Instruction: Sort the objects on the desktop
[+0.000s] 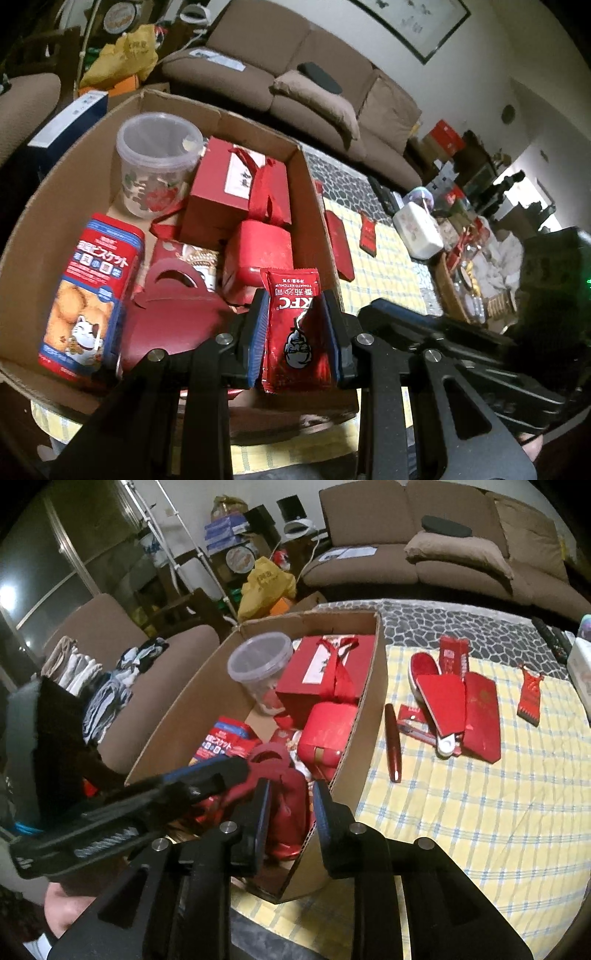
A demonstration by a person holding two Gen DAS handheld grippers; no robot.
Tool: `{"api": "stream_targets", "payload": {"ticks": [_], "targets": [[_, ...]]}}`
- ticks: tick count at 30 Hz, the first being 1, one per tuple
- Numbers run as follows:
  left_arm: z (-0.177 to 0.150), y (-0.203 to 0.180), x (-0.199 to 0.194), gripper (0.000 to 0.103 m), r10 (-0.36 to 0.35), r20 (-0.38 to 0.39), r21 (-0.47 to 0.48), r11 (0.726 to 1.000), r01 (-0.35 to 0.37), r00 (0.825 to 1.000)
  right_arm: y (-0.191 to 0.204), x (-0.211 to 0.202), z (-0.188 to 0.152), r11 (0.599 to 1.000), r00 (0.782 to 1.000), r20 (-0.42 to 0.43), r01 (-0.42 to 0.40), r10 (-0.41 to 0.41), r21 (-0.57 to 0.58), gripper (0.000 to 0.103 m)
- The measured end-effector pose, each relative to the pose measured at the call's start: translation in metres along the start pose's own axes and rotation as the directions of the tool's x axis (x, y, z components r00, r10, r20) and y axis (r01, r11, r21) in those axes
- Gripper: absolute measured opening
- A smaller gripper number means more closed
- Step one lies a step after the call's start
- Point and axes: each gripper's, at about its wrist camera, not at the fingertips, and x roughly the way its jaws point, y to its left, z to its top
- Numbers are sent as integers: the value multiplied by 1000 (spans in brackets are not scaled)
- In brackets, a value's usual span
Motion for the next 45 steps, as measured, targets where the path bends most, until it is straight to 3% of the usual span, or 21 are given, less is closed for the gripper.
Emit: {"api": "stream_targets", "payload": {"ticks": [13, 16, 19, 24, 30, 34, 36, 37, 38, 41, 42, 45], "targets": [[-5, -11, 38, 29, 17, -71, -21, 1000, -19, 997, -29, -21, -10, 998, 999, 25, 31, -33, 53, 30], [-7, -9, 36, 39, 24, -67, -34, 999, -26, 997, -32, -22, -12, 998, 999, 24, 43, -44, 56, 32], [-7, -9, 35, 57, 17, -64, -42, 999, -20, 998, -34, -23, -14, 997, 999, 23, 42, -44, 60, 32], [-4, -14, 27, 62, 33, -52, -22, 999, -34, 998, -32, -23, -16, 997, 999, 24, 47, -49, 55, 32], [-5, -20, 16, 74, 106, -26, 26, 994, -105, 994, -31, -25, -18, 994, 994, 23, 105, -106, 36, 36], [-5, -20, 12, 79, 126, -33, 33, 992, -124, 992, -32, -26, -21, 990, 990, 31, 138, -139, 32, 57], [-6, -21, 11, 85, 140, -34, 47, 989, -138, 990, -37, -27, -22, 989, 989, 39, 142, -144, 50, 73], [-7, -23, 11, 87, 151, -35, 57, 987, -149, 988, -39, -28, -22, 987, 988, 44, 147, -150, 63, 87], [-8, -23, 11, 91, 159, -36, 65, 986, -156, 987, -42, -30, -22, 986, 987, 48, 150, -154, 73, 92], [-10, -28, 11, 95, 172, -36, 93, 981, -168, 984, -46, -33, -24, 983, 984, 55, 166, -171, 83, 103], [-11, -30, 11, 101, 176, -35, 100, 980, -172, 984, -48, -34, -24, 982, 983, 59, 169, -174, 85, 103], [-12, -33, 9, 103, 172, -34, 111, 980, -167, 985, -53, -39, -26, 981, 983, 66, 164, -171, 106, 103]]}}
